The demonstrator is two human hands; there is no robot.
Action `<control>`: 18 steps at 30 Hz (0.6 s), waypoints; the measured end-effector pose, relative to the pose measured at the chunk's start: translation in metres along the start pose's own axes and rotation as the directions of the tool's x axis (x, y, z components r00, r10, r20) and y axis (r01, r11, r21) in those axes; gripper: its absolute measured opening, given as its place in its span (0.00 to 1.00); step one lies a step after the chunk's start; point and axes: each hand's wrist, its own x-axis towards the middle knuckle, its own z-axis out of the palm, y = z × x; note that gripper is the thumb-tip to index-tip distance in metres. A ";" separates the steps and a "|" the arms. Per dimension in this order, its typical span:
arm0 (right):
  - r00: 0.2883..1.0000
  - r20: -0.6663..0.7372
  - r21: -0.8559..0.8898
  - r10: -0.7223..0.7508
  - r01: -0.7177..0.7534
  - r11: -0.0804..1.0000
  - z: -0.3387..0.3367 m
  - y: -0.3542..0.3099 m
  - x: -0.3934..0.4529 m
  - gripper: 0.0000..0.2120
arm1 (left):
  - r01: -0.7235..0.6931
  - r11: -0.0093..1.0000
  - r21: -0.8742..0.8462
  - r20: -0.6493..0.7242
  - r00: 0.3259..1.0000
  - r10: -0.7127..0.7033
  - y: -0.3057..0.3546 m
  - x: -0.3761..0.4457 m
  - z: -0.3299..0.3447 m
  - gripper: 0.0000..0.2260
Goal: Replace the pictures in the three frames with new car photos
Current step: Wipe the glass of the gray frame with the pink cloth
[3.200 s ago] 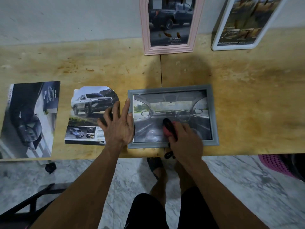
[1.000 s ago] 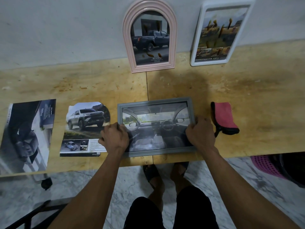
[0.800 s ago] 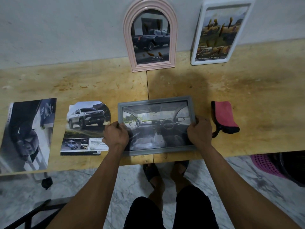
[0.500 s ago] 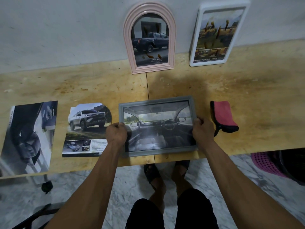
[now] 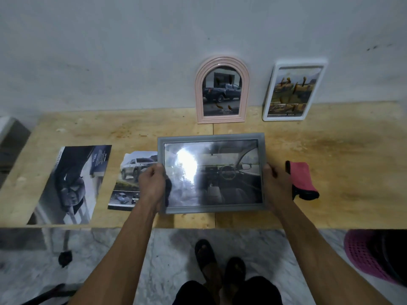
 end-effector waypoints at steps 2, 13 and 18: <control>0.994 0.081 -0.006 -0.074 0.074 0.997 -0.003 -0.018 -0.004 0.09 | -0.065 0.998 0.026 -0.013 0.998 0.065 0.012 -0.007 -0.016 0.16; 0.882 0.214 0.018 -0.419 0.426 0.905 0.044 -0.103 -0.005 0.10 | -0.312 0.950 0.021 -0.067 0.947 0.313 0.066 0.007 -0.112 0.08; 0.863 0.221 0.023 -0.455 0.461 0.887 0.109 -0.145 0.003 0.09 | -0.342 0.939 0.026 -0.115 0.932 0.343 0.094 0.059 -0.149 0.08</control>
